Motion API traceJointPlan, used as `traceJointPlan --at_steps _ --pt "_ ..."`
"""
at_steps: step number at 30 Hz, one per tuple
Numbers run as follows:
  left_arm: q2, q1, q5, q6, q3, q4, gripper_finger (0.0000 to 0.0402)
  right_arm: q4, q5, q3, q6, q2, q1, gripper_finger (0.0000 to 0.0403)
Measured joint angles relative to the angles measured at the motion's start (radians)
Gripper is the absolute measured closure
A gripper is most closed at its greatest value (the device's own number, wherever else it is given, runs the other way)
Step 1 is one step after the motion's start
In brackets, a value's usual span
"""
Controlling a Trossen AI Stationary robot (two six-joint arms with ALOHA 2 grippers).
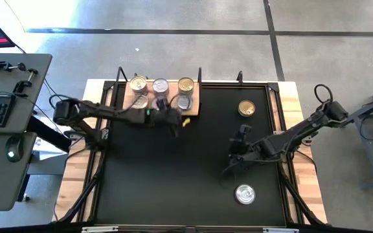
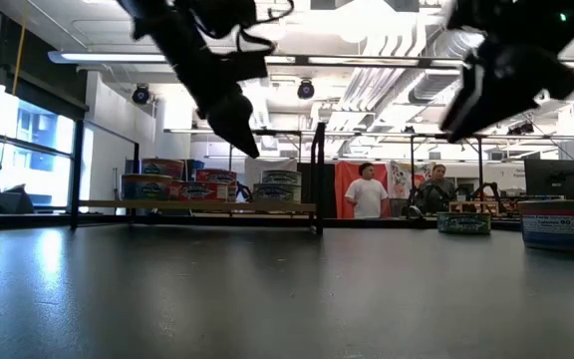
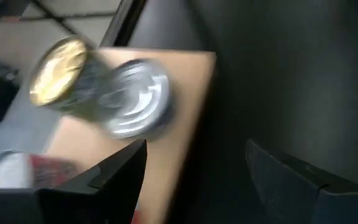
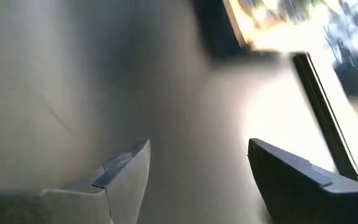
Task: Stack canned seafood by type on shelf
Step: Stack the blue tuna can on top of the blue tuna can on the shelf
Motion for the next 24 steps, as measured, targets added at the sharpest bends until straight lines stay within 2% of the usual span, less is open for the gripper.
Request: traceJointPlan --at_steps 3,6,8,13,18,24 --pt "-0.007 -0.076 -0.001 -0.077 -0.085 0.122 0.0135 -0.096 0.000 -0.001 0.176 0.000 -0.030 0.0139" --pt "-0.006 -0.142 -0.008 -0.161 -0.159 0.285 0.0135 -0.167 -0.003 -0.046 0.191 -0.001 -0.077 0.0139" --pt "-0.007 -0.173 -0.014 -0.200 -0.189 0.333 0.0135 -0.176 -0.010 -0.095 0.183 -0.014 -0.147 0.0143" --pt "-0.007 -0.225 -0.088 -0.209 -0.199 0.283 0.0135 -0.021 -0.144 -0.193 0.045 -0.055 -0.411 0.0169" --pt "-0.007 -0.240 -0.127 -0.224 -0.198 0.297 0.0135 0.140 -0.247 -0.209 -0.100 -0.061 -0.666 0.0218" --pt "-0.007 -0.240 -0.128 -0.226 -0.198 0.298 0.0135 0.242 -0.345 -0.209 -0.203 -0.061 -0.892 0.0282"
